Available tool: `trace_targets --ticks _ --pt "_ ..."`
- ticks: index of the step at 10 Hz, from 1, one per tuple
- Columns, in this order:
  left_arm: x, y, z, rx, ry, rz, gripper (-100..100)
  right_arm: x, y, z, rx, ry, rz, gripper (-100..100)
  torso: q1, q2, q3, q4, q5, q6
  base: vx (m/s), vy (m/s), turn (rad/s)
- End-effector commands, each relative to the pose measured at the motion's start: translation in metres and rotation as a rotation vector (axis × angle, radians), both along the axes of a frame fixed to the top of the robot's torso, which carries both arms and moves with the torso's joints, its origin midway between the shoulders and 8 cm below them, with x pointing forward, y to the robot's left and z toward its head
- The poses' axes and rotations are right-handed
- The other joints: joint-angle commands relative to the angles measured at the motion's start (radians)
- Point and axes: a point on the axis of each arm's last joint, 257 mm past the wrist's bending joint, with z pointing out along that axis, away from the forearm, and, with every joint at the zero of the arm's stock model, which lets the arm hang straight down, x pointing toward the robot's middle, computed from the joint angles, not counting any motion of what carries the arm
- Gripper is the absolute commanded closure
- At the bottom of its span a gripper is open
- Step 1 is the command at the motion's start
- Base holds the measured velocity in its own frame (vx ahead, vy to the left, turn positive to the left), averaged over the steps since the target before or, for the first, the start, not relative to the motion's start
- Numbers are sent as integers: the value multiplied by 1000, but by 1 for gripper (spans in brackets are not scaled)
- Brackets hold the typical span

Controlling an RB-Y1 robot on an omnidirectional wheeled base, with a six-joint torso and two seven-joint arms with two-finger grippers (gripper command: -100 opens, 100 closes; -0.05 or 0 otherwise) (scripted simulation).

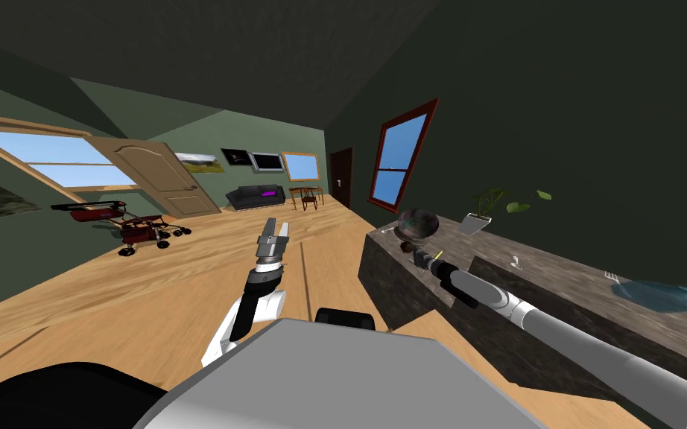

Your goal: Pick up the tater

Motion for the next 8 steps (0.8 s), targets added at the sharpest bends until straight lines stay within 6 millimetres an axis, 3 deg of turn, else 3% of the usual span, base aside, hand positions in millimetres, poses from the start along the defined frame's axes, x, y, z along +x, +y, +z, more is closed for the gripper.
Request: trace_targets --ticks 1,3,8 --pt "0 0 0 0 0 0 0 -4 -8 -2 -33 8 1 -100 0 0 0 0 0 0 61 -12 49" --pt "0 0 0 0 0 0 0 -15 -43 -10 -142 38 -6 -100 0 -1 -1 0 0 0 105 -15 94" --pt "0 0 0 0 0 0 0 -26 -69 -16 -220 66 -11 -100 1 0 0 0 0 0 69 -16 37"
